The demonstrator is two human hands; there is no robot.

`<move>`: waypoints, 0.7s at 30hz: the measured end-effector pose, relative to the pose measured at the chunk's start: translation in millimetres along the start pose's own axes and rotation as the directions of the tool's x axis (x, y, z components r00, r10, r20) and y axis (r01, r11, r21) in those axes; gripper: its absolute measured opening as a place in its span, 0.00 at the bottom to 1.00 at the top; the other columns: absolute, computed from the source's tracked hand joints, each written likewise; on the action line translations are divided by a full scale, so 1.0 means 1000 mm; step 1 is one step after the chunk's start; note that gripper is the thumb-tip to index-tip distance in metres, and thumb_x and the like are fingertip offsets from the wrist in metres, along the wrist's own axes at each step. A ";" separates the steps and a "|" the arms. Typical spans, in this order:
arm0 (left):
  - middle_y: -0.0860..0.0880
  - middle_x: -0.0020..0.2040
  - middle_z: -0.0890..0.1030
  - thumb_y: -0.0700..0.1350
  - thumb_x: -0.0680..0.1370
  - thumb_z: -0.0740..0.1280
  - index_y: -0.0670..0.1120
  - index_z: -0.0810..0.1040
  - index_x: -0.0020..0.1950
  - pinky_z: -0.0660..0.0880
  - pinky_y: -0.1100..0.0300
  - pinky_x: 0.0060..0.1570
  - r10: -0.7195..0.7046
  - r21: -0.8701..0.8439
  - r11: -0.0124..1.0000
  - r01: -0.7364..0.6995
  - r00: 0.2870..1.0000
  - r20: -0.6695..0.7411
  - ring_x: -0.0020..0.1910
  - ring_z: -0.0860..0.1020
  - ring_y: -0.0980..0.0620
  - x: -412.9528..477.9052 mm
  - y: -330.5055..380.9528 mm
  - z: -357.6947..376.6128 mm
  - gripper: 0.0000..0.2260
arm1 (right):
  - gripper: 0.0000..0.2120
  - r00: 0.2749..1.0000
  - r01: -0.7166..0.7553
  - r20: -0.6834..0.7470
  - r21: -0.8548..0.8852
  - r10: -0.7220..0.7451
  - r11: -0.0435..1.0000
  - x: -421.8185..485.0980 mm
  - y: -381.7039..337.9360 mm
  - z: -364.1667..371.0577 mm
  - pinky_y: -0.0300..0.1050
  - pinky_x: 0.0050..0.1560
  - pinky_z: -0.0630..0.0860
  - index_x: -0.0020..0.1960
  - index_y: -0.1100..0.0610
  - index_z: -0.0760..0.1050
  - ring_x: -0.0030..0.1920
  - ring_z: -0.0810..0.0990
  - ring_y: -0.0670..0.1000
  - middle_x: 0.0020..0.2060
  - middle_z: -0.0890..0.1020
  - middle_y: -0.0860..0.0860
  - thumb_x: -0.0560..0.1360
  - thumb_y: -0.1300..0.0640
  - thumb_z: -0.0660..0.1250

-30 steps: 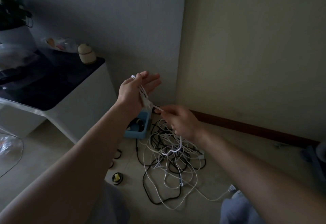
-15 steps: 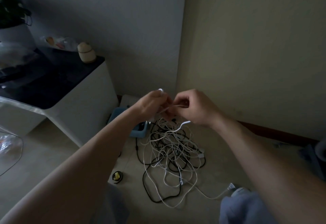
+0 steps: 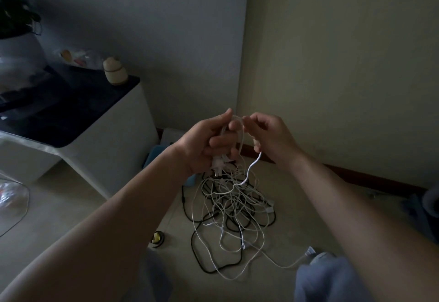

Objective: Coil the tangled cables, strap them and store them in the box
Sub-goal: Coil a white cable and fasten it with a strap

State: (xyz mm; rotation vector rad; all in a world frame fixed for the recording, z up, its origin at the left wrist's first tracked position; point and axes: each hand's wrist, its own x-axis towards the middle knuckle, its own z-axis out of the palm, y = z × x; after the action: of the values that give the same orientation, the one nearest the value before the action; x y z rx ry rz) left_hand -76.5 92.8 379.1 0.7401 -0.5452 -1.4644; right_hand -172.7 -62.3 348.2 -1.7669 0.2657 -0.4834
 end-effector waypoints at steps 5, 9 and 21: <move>0.54 0.19 0.65 0.54 0.82 0.53 0.49 0.72 0.33 0.73 0.69 0.41 0.125 -0.261 0.957 -0.128 0.992 -0.030 0.16 0.58 0.57 -0.001 0.008 0.005 0.20 | 0.23 0.943 -0.240 0.230 -0.032 0.241 0.970 -0.010 0.012 0.008 0.46 0.41 0.75 0.35 0.53 0.72 0.23 0.66 0.45 0.23 0.69 0.43 0.84 0.43 0.57; 0.54 0.26 0.74 0.53 0.84 0.54 0.49 0.73 0.37 0.73 0.66 0.46 0.313 -0.319 0.849 -0.421 0.888 -0.338 0.22 0.72 0.60 0.002 0.017 0.006 0.19 | 0.21 0.880 -0.352 0.271 -0.176 0.389 0.919 -0.018 0.012 0.015 0.42 0.36 0.76 0.39 0.56 0.70 0.26 0.75 0.49 0.24 0.71 0.46 0.85 0.47 0.53; 0.40 0.47 0.85 0.64 0.82 0.49 0.45 0.73 0.43 0.67 0.46 0.69 0.435 0.175 0.896 -0.408 0.725 -0.533 0.53 0.83 0.40 -0.004 0.027 -0.016 0.26 | 0.06 0.987 -0.155 0.018 -0.202 0.162 0.967 -0.018 0.007 -0.005 0.37 0.31 0.72 0.41 0.50 0.79 0.29 0.76 0.40 0.29 0.81 0.44 0.77 0.57 0.72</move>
State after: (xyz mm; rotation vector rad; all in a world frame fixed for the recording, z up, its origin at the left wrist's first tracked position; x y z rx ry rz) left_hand -47.1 97.3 388.4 0.9641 -0.2594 -0.7478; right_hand -190.1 -60.6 339.0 -1.9296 0.4410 -0.3190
